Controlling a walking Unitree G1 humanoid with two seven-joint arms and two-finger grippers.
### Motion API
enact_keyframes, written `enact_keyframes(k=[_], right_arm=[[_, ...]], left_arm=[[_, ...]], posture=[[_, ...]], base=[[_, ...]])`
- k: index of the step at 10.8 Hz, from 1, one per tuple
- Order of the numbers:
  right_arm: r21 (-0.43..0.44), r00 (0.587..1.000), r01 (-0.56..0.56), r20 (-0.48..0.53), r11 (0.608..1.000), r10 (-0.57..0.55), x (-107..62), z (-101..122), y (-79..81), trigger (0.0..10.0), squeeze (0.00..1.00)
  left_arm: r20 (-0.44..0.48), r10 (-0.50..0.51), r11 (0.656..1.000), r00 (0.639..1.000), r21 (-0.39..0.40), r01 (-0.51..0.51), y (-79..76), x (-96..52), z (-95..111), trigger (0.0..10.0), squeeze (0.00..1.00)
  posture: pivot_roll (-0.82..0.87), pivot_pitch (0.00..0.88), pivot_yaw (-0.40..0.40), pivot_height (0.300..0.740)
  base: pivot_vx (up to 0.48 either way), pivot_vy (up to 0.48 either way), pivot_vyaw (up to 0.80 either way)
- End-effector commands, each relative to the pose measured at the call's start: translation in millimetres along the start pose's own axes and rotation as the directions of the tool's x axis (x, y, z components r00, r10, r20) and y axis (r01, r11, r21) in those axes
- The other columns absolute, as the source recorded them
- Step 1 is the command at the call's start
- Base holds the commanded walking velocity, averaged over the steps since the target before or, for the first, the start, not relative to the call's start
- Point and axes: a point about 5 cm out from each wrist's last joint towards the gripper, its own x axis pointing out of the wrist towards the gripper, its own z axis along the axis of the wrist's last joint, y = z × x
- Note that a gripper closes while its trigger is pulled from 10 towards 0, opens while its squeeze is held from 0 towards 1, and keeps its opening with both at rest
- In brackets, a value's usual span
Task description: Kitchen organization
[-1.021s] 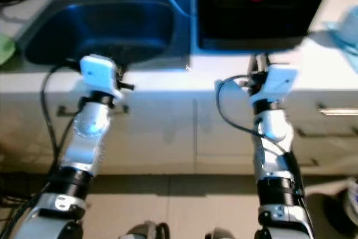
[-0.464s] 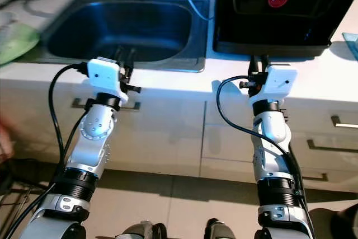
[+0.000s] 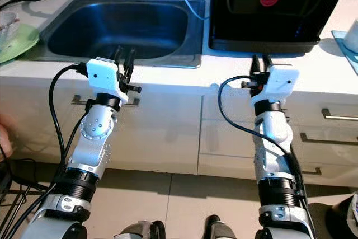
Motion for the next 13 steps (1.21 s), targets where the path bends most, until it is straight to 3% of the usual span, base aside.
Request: enact_keyframes(k=[1,11,13], right_arm=[[0.011,1.0,-0.004,-0.006,1.0,0.004,-1.8,-1.6,1.4,10.0,0.0],[0.025,0.999,-0.001,-0.042,1.0,0.002,-3.8,-8.4,1.2,10.0,0.0],[0.024,0.999,-0.005,-0.045,1.0,0.006,-4.1,-9.2,1.6,10.0,0.0]], left_arm=[[-0.035,0.013,1.0,0.999,-0.001,-0.013,4.2,-1.7,-5.5,10.0,0.0],[-0.043,0.022,1.0,0.999,0.005,-0.022,5.7,-0.5,-5.0,10.0,0.0],[-0.04,0.019,1.0,0.999,0.019,-0.018,6.2,-0.4,-4.7,10.0,0.0]], posture=[[0.01,0.14,0.067,0.74],[0.01,0.143,0.067,0.74],[0.01,0.143,0.069,0.74]], base=[[0.0,0.409,0.0],[0.0,0.479,0.0],[0.0,0.169,0.0]])
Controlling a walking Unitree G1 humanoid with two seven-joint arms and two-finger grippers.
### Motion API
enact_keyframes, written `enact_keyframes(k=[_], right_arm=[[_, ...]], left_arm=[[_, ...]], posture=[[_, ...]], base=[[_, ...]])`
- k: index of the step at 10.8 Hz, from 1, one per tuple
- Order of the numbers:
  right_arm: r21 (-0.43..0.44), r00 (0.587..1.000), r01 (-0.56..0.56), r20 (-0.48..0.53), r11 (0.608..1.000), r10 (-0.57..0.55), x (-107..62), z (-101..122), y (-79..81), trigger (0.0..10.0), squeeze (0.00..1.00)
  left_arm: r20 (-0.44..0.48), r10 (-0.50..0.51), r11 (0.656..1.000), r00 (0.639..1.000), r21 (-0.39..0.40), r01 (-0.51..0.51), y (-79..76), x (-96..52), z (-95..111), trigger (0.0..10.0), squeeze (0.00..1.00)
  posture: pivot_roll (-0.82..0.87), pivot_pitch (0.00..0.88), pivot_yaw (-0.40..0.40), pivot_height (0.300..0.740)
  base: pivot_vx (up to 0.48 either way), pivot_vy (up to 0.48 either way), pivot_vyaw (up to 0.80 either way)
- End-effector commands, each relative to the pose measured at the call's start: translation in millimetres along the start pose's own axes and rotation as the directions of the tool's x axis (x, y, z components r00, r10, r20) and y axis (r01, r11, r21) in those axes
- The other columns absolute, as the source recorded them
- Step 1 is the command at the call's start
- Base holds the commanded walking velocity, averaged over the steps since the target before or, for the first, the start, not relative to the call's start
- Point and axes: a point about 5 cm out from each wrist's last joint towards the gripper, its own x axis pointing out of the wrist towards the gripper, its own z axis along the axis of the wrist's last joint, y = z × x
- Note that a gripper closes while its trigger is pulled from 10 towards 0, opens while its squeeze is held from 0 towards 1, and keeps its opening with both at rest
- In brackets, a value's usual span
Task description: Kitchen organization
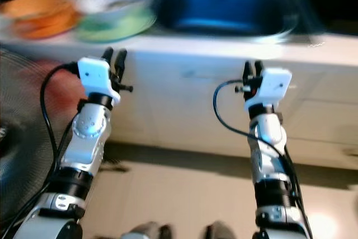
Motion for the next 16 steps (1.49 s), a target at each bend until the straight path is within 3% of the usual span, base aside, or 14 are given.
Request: enact_keyframes(k=[1,13,16], right_arm=[[0.003,1.0,0.018,-0.006,1.0,-0.018,-3.2,-1,-6.2,10.0,0.0],[0.005,0.998,0.014,-0.057,1.0,-0.014,-6.0,-12,-3.2,10.0,0.0],[-0.002,0.998,0.017,-0.063,1.0,-0.017,-5.4,-12,-5.0,10.0,0.0]], left_arm=[[-0.001,-0.014,1.0,1.0,0.0,0.014,-5.3,-1.5,-1,10.0,0.0],[-0.02,0.008,1.0,1.0,-0.002,-0.008,-2.1,-4.0,-5,10.0,0.0],[-0.023,0.009,1.0,1.0,-0.016,-0.01,-2.5,-3.8,-5,10.0,0.0]], posture=[[0.0,0.144,0.069,0.74],[0.01,0.151,0.069,0.74],[0.01,0.151,0.067,0.74]], base=[[0.0,0.0,0.0],[0.0,0.0,-0.07],[0.358,0.0,-0.27]])
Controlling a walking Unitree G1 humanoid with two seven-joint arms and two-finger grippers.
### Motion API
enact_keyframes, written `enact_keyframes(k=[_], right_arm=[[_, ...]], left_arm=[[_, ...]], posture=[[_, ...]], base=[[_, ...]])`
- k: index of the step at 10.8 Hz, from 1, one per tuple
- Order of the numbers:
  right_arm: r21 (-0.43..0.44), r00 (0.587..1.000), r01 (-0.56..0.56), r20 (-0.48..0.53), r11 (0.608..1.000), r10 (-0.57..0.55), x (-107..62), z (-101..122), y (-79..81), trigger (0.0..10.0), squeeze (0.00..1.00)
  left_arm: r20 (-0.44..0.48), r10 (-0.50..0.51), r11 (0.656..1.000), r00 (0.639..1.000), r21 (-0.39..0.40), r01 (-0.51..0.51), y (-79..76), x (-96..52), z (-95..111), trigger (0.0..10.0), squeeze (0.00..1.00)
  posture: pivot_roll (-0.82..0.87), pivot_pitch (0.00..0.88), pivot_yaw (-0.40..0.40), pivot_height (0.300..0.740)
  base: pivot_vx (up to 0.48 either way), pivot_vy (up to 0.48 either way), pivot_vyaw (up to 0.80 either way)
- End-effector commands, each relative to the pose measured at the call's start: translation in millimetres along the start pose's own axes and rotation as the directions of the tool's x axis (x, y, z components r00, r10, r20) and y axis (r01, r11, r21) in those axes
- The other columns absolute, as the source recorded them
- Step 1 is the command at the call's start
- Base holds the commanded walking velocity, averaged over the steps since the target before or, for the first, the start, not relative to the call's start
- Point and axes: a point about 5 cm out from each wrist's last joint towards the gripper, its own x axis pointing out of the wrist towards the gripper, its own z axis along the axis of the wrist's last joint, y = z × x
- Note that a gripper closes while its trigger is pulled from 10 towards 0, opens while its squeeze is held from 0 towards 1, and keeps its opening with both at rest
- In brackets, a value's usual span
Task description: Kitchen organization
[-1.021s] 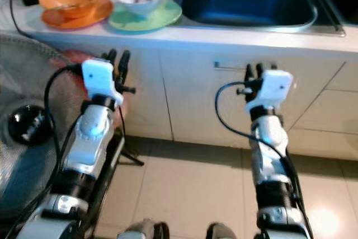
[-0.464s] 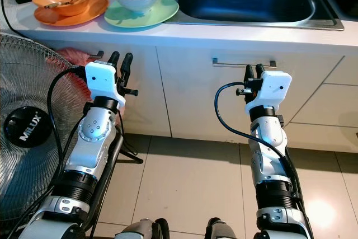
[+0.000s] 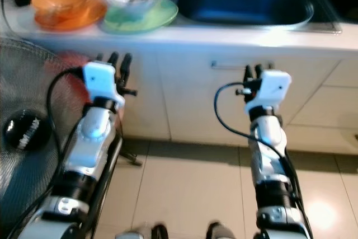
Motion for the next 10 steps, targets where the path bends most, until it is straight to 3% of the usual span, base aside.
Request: enact_keyframes(k=[1,10], right_arm=[[0.003,1.0,0.014,-0.019,1.0,-0.014,-2.1,-3.5,-4.3,10.0,0.0],[0.002,1.0,0.013,-0.016,1.0,-0.013,-1.2,-3.2,-3.9,10.0,0.0]], left_arm=[[-0.001,-0.002,1.0,1.0,-0.007,0.002,-3.3,1.0,0.9,10.0,0.0],[0.001,-0.005,1.0,1.0,-0.006,0.005,-4.3,1.3,1.7,10.0,0.0]], posture=[[0.01,0.153,0.065,0.74],[0.01,0.152,0.063,0.74]], base=[[0.36,0.0,0.0],[0.351,0.0,0.0]])
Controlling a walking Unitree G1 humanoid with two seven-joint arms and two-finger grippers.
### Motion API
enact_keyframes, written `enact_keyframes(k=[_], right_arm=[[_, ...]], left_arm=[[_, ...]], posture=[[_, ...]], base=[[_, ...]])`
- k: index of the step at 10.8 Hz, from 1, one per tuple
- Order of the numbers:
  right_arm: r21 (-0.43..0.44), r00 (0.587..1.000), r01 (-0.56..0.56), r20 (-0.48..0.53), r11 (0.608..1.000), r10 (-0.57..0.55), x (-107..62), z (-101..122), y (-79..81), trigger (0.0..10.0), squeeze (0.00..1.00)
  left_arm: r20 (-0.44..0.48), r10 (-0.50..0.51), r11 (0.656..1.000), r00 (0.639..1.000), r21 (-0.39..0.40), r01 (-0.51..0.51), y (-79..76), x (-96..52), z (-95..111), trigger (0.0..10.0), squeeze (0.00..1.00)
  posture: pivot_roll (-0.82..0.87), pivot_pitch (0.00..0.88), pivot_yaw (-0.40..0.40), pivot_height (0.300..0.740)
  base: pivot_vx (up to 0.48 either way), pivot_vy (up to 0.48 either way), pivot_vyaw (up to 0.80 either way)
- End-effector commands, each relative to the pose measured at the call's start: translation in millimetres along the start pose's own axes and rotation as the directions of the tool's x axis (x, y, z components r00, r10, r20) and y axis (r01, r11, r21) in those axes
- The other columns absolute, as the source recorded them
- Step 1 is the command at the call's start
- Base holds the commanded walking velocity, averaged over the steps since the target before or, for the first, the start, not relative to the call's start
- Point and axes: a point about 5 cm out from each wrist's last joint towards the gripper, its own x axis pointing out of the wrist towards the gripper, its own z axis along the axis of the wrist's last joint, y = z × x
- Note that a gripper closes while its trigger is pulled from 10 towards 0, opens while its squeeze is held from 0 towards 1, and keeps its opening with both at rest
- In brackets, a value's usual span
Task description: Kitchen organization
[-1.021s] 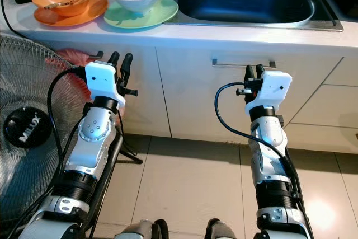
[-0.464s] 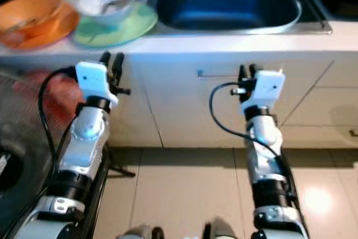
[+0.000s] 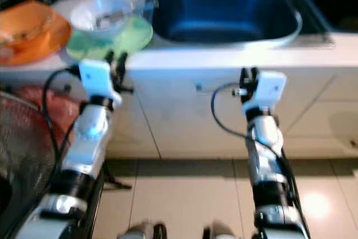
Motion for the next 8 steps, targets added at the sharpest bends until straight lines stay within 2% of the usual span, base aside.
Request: enact_keyframes(k=[1,8], right_arm=[[-0.002,1.0,0.019,0.012,1.0,-0.019,-0.3,3.4,-6.9,10.0,0.0],[0.006,1.0,0.014,0.025,1.0,-0.014,1.0,5.0,-5.0,10.0,0.0]], left_arm=[[0.001,-0.006,1.0,1.0,-0.004,0.006,-4.4,-0.4,0.7,10.0,0.0],[0.012,-0.011,1.0,1.0,-0.001,0.011,-6.6,-0.2,2.5,10.0,0.0]], posture=[[0.01,0.152,0.063,0.74],[0.01,0.149,0.062,0.74]], base=[[0.33,0.0,0.0],[0.313,0.0,0.0]])
